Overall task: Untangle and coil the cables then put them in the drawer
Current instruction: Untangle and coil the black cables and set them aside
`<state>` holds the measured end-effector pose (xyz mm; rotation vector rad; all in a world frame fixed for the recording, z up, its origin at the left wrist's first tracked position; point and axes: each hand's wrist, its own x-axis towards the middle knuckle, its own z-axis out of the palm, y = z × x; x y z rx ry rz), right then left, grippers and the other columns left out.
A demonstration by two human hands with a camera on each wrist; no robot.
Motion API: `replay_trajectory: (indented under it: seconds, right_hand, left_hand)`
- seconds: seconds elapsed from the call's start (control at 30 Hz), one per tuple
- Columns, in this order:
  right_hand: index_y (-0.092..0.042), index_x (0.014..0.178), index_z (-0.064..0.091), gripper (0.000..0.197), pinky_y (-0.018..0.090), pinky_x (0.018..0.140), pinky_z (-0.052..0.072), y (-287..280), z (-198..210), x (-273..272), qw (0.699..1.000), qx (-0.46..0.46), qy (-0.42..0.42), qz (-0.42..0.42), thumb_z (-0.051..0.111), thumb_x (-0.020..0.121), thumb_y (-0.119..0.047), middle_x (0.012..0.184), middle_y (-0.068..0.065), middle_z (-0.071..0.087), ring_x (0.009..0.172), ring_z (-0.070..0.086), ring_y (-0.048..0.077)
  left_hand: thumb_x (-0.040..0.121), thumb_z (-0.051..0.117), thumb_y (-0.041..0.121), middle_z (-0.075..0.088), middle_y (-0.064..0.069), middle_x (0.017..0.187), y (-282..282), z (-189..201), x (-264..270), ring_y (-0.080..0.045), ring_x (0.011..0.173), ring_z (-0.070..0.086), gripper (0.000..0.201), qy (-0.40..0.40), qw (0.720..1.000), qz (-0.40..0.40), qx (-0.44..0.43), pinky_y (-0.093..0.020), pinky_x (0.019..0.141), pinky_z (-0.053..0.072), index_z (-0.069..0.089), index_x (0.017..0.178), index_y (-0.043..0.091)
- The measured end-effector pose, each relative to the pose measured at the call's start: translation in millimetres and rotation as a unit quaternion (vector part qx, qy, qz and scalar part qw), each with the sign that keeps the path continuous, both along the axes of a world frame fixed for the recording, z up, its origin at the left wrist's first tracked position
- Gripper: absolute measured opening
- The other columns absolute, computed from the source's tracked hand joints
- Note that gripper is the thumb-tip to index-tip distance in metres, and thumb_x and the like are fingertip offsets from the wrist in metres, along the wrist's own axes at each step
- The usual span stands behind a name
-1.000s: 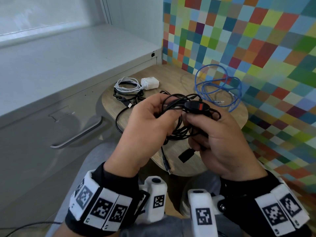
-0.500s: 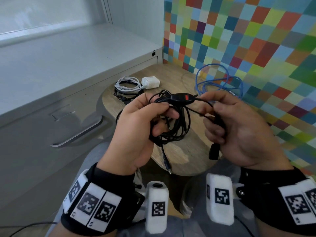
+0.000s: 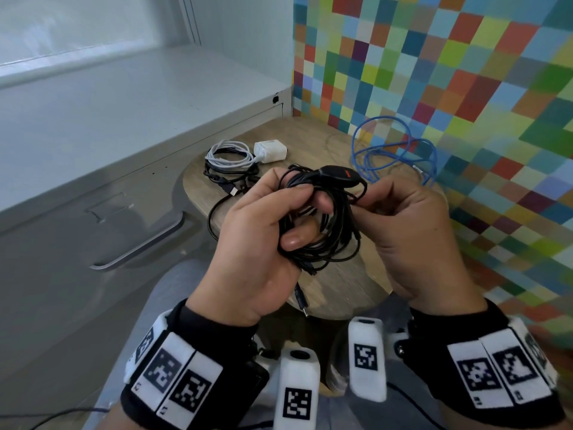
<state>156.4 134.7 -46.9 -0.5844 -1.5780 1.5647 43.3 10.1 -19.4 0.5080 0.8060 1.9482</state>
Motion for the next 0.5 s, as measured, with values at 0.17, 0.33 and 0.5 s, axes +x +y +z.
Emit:
replay_trajectory:
  seconds: [0.17,0.33,0.5]
  right_hand:
    - [0.013,0.093,0.062,0.028,0.046,0.07,0.055,-14,2,-7,0.977,-0.201,0.052,0.056,0.075,0.081,-0.009,0.099,0.041,0.058,0.083,0.06,0.038]
    - [0.012,0.12,0.064,0.049,0.045,0.084,0.054,-19,7,1,0.96,-0.244,0.086,0.103,0.058,0.092,-0.027,0.112,0.031,0.067,0.1,0.064,0.038]
    - [0.003,0.112,0.061,0.038,0.047,0.078,0.058,-31,10,-6,0.981,-0.165,0.054,0.087,0.079,0.078,-0.003,0.085,0.026,0.071,0.076,0.07,0.035]
  left_hand:
    - [0.09,0.054,0.003,0.063,-0.01,0.079,4,0,3,-0.005,0.041,0.037,0.008,0.001,1.0,0.025,-0.015,-0.039,0.078,0.009,0.054,0.092,0.011]
    - [0.097,0.048,-0.004,0.065,-0.012,0.077,5,2,4,-0.009,0.044,0.036,0.016,0.053,0.993,0.091,-0.049,-0.02,0.053,0.035,0.052,0.089,0.01]
    - [0.097,0.05,-0.007,0.068,-0.011,0.075,8,-2,6,-0.017,0.053,0.043,0.012,0.087,0.986,0.119,-0.072,-0.019,0.045,0.037,0.052,0.096,0.005]
